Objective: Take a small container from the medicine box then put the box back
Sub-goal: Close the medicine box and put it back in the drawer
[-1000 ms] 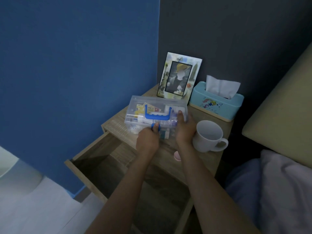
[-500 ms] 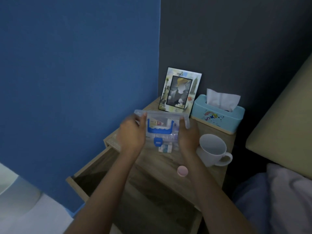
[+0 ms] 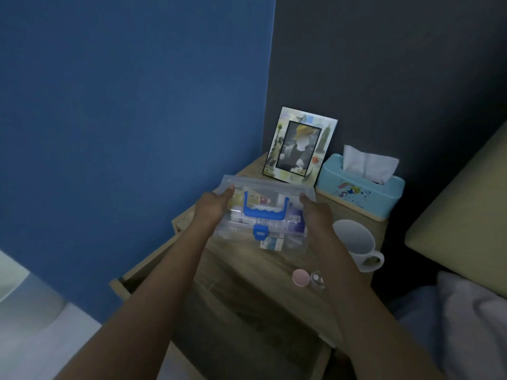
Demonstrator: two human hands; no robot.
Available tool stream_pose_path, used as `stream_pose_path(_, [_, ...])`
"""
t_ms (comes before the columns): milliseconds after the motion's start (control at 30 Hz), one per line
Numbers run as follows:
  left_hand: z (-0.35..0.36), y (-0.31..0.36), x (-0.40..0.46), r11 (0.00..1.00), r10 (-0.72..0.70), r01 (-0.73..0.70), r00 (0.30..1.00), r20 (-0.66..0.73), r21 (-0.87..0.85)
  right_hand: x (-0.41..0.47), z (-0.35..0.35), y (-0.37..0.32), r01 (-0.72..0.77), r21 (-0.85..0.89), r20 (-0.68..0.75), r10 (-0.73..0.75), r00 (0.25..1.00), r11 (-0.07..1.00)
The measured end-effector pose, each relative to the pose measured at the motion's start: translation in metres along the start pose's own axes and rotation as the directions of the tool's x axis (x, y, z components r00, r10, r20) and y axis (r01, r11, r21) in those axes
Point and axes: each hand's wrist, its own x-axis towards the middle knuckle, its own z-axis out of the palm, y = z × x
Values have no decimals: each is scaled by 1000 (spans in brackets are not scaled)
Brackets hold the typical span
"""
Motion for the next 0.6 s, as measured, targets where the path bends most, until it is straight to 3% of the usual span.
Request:
stream_pose_path(333, [-66,7,-53,993,113,-112,992,56,-19,-111,3,22,136,156,-172,-108,979,978])
stream_pose_path(600, [-115,-28,-100,996,75,-66,986,149,-60,-196,22,74,-6,274,-117,40,992,962])
